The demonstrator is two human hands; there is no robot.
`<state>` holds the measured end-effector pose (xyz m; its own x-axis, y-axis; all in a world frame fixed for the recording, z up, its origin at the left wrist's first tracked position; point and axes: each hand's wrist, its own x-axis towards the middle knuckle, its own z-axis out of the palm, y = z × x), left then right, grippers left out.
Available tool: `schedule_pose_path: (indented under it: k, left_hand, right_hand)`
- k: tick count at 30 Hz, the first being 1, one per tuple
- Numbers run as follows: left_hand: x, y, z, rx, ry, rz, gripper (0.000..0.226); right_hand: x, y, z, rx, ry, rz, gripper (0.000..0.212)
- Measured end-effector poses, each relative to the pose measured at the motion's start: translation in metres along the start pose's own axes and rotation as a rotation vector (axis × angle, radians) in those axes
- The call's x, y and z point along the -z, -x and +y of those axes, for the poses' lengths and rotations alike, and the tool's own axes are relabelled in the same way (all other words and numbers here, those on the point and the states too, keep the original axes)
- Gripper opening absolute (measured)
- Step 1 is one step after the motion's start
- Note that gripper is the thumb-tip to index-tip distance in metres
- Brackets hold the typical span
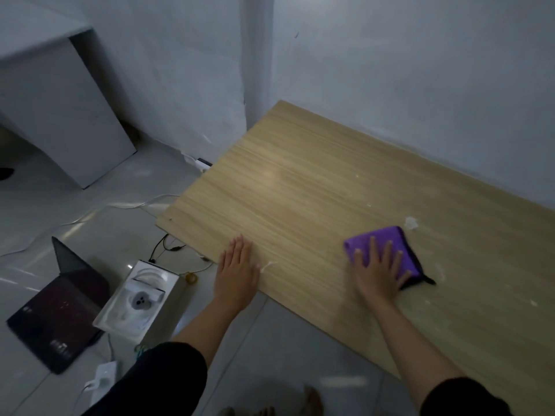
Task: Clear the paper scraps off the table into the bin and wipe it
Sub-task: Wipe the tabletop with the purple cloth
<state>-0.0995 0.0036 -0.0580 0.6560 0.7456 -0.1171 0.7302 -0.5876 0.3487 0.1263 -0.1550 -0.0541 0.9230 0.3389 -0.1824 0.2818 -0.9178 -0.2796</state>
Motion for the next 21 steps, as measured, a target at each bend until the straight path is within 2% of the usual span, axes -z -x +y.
schedule_pose_path:
  k: [1, 3, 5, 8, 9, 11, 12, 14, 17, 19, 21]
  left_hand:
    - [0.001, -0.001, 0.000, 0.004, 0.002, 0.002, 0.080]
    - [0.001, -0.004, 0.001, 0.005, 0.021, 0.014, 0.083]
    - [-0.003, -0.010, 0.003, 0.002, 0.038, 0.014, 0.082]
    - [-0.008, -0.019, 0.011, -0.007, 0.066, 0.037, 0.078]
    - [-0.009, -0.023, 0.016, -0.006, 0.077, 0.045, 0.077]
    - [-0.011, -0.033, 0.026, -0.012, 0.093, 0.039, 0.078]
    - [-0.011, -0.039, 0.031, -0.016, 0.103, 0.033, 0.079]
    - [-0.010, -0.051, 0.043, -0.020, 0.116, 0.021, 0.081]
    - [-0.013, -0.072, 0.062, -0.040, 0.104, 0.014, 0.081]
    - [-0.015, -0.088, 0.074, -0.053, 0.098, 0.015, 0.080]
    - [-0.018, -0.106, 0.086, -0.053, 0.079, 0.008, 0.080]
  right_hand:
    - [0.003, -0.002, -0.003, -0.097, -0.017, -0.024, 0.059]
    - [-0.004, 0.006, -0.015, -0.072, 0.016, -0.032, 0.061]
    - [-0.022, 0.026, -0.028, 0.197, 0.053, 0.034, 0.062]
    - [-0.037, 0.044, -0.032, 0.702, 0.188, -0.015, 0.059]
    - [-0.036, 0.041, -0.030, 0.822, 0.220, -0.047, 0.058]
    - [-0.025, 0.022, -0.021, 0.914, 0.191, -0.108, 0.062]
    - [-0.022, 0.008, -0.014, 0.902, 0.168, -0.105, 0.064]
    - [-0.014, -0.025, -0.003, 0.743, 0.147, -0.031, 0.069]
    - [0.010, -0.080, 0.002, 0.252, 0.072, 0.010, 0.068]
    - [0.022, -0.103, -0.006, 0.024, -0.002, -0.040, 0.061]
    - [0.014, -0.109, -0.016, 0.054, 0.000, 0.021, 0.058]
